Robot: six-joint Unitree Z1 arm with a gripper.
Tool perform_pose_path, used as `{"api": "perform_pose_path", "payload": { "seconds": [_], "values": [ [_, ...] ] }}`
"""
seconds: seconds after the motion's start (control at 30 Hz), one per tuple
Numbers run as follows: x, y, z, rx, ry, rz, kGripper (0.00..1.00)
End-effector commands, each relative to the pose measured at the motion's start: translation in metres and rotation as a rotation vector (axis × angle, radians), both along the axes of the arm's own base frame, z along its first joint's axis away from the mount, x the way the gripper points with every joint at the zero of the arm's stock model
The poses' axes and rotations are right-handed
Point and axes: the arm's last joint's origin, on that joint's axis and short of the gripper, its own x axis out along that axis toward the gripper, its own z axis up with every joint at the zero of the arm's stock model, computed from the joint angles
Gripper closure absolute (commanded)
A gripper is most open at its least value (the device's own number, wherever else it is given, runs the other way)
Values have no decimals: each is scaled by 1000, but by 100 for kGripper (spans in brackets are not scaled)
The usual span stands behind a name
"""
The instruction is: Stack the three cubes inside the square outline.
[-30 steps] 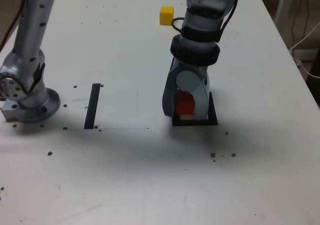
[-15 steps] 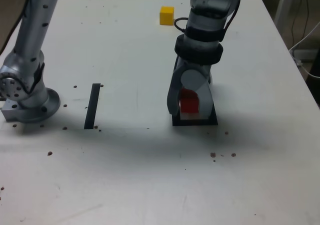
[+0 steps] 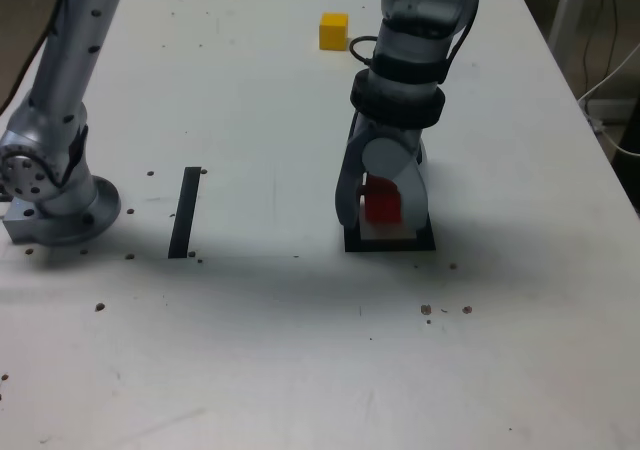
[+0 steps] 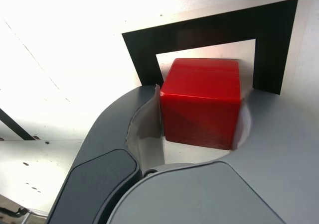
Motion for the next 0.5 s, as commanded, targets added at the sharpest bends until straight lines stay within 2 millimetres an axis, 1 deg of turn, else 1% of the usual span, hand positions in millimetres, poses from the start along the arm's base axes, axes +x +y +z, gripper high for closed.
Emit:
{"api": "perform_pose_path", "payload": {
  "seconds": [0.0,0.1,0.27,0.37,0.47],
  "values": [
    [0,1,-2,-3,6,0,3],
    [-1,0,-2,-3,4,-1,1],
    [-5,2,1,-1,-4,4,1],
    [-11,7,7,8,-15,13,1],
    [-22,16,17,25,-28,35,1]
  ]
}}
